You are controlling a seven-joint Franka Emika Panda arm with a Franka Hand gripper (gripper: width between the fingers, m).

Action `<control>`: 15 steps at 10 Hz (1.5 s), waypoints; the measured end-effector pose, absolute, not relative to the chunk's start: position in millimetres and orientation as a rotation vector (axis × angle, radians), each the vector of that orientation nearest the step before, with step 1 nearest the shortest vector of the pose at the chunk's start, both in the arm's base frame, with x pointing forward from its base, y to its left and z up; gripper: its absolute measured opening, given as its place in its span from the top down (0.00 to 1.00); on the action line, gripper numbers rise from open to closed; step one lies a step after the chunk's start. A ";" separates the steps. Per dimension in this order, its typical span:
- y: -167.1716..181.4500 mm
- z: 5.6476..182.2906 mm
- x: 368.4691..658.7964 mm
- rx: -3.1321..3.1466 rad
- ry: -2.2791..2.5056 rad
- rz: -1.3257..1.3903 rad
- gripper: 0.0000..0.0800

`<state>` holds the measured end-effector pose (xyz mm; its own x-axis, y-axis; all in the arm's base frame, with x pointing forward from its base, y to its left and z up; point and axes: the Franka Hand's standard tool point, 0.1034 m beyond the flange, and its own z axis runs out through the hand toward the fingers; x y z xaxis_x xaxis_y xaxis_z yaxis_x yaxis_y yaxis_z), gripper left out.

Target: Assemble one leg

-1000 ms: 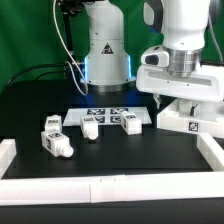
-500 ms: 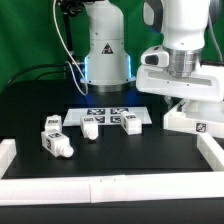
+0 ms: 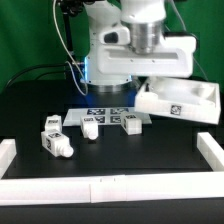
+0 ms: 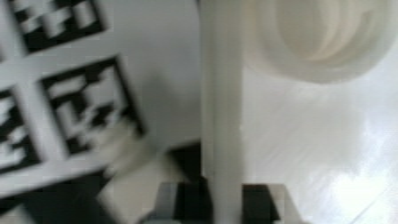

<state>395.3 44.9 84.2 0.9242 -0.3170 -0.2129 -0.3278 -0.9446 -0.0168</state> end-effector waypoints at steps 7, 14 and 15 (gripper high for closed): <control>32.1 53.3 408.3 -3.085 0.179 0.253 0.93; -0.5 66.0 463.5 -3.080 0.069 0.194 0.93; -1.1 66.3 463.6 -3.079 0.069 0.197 0.93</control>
Offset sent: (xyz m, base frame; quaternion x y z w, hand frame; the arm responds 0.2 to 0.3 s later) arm 0.0000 0.0000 0.0000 0.0000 0.0000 0.0000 1.0000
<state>463.6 -1.1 66.3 0.9909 -0.0413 -0.1282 -0.0484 -0.9975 -0.0523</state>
